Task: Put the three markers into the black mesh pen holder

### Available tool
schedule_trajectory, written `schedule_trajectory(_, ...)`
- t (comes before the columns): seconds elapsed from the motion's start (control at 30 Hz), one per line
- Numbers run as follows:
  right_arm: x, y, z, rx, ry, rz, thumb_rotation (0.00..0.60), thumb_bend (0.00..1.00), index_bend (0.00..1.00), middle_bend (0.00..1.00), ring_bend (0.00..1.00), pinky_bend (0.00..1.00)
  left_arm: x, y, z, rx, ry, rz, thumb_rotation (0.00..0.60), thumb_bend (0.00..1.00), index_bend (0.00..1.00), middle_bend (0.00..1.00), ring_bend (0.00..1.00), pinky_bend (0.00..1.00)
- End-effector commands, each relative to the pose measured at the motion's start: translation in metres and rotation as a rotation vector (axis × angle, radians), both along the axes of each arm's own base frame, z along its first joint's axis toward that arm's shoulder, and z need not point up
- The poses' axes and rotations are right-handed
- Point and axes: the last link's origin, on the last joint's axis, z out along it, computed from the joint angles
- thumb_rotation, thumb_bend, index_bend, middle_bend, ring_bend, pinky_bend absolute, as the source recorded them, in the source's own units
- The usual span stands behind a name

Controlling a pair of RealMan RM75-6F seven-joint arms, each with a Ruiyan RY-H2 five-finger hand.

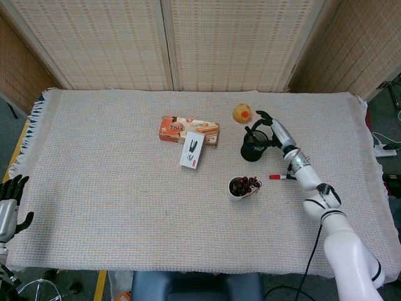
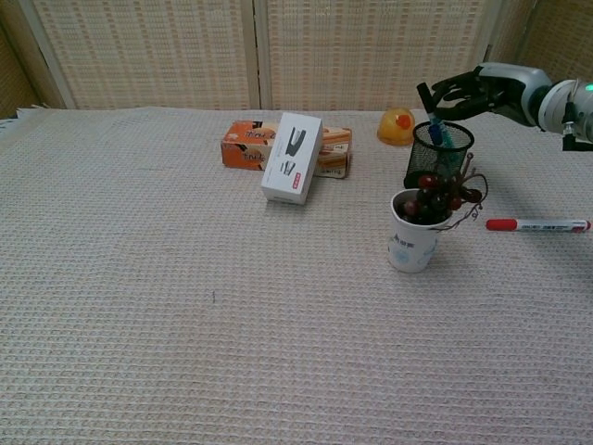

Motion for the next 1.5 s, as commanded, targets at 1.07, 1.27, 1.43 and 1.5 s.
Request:
schedule_trajectory(1.07,-0.041,0.2,0.058,-0.072,0.71,0.289,0.6,0.33,0.27,0.0,0.0,0.0,0.009,-0.004,0.0,0.002,0.002,-0.036,0.6,0.32,0.0,0.0,0.0,0.03)
schedule_trajectory(1.27,-0.078,0.195,0.045,0.004,0.848,0.162,0.6,0.33,0.32,0.0,0.0,0.0,0.011,-0.005,0.0,0.002,0.003,-0.041,0.6,0.32,0.0,0.0,0.0,0.03)
schedule_trajectory(1.43,-0.086,0.175,0.033,0.015,0.92,0.149,0.6,0.33,0.34,0.0,0.0,0.0,0.01,-0.005,0.0,0.002,0.005,-0.038,0.6,0.32,0.0,0.0,0.0,0.03)
schedule_trajectory(1.5,-0.087,0.165,0.027,0.018,0.93,0.14,0.6,0.33,0.36,0.0,0.01,0.0,0.009,-0.004,0.0,0.0,0.005,-0.033,0.6,0.32,0.0,0.0,0.0,0.03)
